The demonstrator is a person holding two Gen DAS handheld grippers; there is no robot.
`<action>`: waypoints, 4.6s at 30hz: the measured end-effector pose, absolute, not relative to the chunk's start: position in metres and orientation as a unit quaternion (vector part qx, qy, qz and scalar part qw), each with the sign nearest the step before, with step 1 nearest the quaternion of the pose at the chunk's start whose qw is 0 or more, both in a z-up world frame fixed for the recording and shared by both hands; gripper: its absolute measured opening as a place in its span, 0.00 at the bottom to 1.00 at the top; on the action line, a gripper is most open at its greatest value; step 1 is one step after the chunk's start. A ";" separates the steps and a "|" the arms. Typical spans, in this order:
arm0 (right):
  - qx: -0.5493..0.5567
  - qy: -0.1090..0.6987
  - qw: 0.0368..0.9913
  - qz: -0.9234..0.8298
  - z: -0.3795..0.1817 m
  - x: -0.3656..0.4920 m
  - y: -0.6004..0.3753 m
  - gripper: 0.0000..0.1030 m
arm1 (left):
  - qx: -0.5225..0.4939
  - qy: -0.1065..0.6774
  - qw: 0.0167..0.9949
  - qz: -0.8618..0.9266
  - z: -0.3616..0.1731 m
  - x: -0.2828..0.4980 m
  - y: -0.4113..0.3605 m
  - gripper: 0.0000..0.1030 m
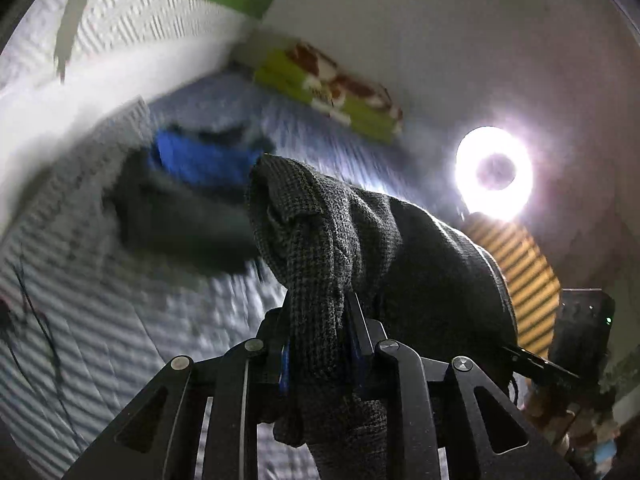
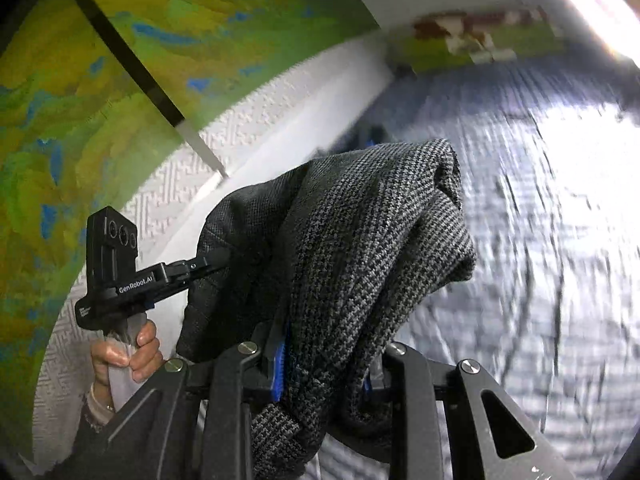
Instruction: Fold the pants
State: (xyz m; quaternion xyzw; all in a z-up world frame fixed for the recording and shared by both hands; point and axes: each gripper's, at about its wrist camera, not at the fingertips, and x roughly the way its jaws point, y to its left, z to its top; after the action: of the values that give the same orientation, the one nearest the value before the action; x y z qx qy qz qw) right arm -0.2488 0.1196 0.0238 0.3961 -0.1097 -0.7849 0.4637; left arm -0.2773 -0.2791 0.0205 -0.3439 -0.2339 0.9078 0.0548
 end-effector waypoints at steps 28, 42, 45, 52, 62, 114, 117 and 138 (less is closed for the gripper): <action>0.422 -0.053 0.402 -0.811 -0.063 -0.490 -0.101 0.48 | -0.338 -0.211 -0.113 0.910 -0.044 -0.505 -0.475 0.41; 0.401 0.082 0.393 -0.824 -0.058 -0.406 -0.096 0.49 | -0.416 -0.157 -0.107 0.889 -0.074 -0.444 -0.402 0.44; 0.405 0.076 0.387 -0.825 -0.048 -0.393 -0.072 0.49 | -0.412 -0.147 -0.117 0.892 -0.065 -0.407 -0.390 0.44; 0.376 0.083 0.388 -0.837 -0.009 -0.324 -0.003 0.49 | -0.374 -0.110 -0.121 0.913 -0.001 -0.298 -0.323 0.45; 0.343 0.058 0.408 -0.844 0.058 -0.200 0.102 0.53 | -0.326 -0.075 -0.089 0.938 0.078 -0.152 -0.200 0.64; 0.336 0.040 0.353 -0.872 0.062 0.012 0.271 0.81 | -0.333 -0.075 -0.094 0.935 0.074 0.043 -0.040 0.99; 0.334 0.038 0.350 -0.874 0.063 0.012 0.274 0.81 | -0.334 -0.073 -0.091 0.935 0.073 0.041 -0.037 0.99; 0.334 0.040 0.348 -0.875 0.060 0.015 0.271 0.81 | -0.339 -0.078 -0.096 0.933 0.064 0.041 -0.035 0.99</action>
State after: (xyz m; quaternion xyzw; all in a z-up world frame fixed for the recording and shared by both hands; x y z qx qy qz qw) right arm 0.0147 0.2714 0.0599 0.3335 0.0404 -0.8751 0.3484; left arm 0.0408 -0.0351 0.0639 -0.3385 -0.0775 0.9328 -0.0960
